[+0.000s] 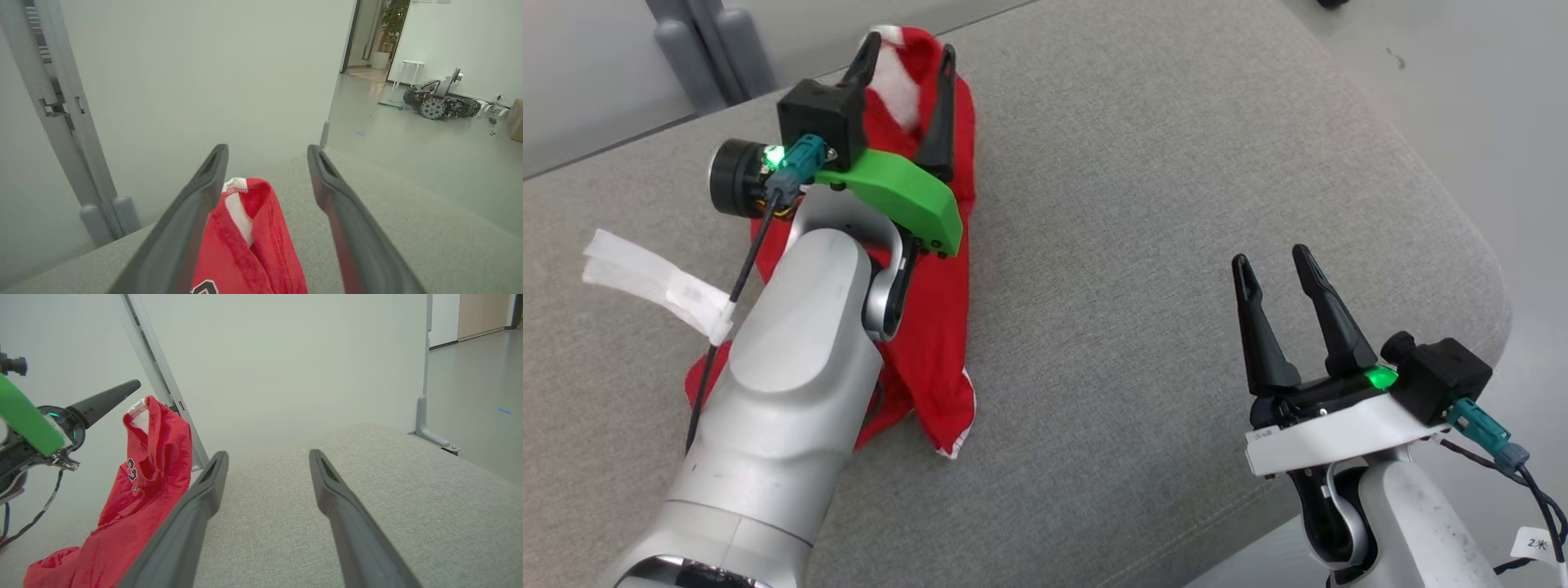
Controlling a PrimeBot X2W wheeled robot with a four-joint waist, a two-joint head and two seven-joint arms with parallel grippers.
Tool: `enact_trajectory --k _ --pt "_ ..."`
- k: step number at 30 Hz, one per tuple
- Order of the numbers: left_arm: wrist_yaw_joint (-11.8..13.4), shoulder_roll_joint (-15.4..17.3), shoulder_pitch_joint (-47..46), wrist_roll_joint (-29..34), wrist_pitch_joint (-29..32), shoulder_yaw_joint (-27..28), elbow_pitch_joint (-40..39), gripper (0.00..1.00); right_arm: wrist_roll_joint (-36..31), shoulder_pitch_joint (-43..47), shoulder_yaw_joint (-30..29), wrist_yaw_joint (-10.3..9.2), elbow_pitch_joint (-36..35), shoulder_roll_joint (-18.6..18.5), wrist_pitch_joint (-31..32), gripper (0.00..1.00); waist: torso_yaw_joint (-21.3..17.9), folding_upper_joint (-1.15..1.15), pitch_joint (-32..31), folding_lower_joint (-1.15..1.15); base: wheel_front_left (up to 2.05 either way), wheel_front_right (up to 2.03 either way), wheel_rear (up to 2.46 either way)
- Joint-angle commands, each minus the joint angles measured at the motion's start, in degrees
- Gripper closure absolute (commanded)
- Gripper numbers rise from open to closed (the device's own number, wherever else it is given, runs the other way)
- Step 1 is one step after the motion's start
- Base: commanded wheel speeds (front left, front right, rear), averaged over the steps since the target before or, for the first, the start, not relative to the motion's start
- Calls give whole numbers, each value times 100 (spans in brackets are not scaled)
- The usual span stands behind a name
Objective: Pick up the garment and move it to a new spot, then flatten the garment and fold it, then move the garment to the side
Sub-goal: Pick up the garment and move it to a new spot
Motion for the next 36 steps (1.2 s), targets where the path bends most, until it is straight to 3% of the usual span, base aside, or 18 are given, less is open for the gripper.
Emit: enact_trajectory --k 1,6,11,17,22,28,36 --pt "-46 36 -43 -44 -66 -68 125 0 -28 -82 -16 -4 -7 4 -18 0 16 0 114 0 0 0 0" --pt "-142 37 81 -159 -255 -160 403 0 -214 -24 -34 -5 36 -2 -18 0 509 0 -115 0 0 0 0" --pt "-70 192 351 -222 -354 149 74 0 -516 -44 -165 -5 70 -5 -18 0 1050 0 -397 0 0 0 0" --pt "-144 590 1305 79 -342 366 -1061 0 -830 17 -260 -5 133 -4 -18 0 1666 0 -719 0 0 0 0" --pt "-32 796 2593 281 -344 592 -2089 0 -950 152 -317 -5 170 -6 -18 0 1972 0 -901 0 0 0 0" --pt "141 651 3855 422 -344 884 -2917 0 -984 391 -339 -5 190 -7 -18 0 2173 0 -1059 0 0 0 0" --pt "238 290 4771 905 -344 1145 -3355 0 -839 635 -230 -5 206 -6 -18 0 2170 0 -1183 0 0 0 0"
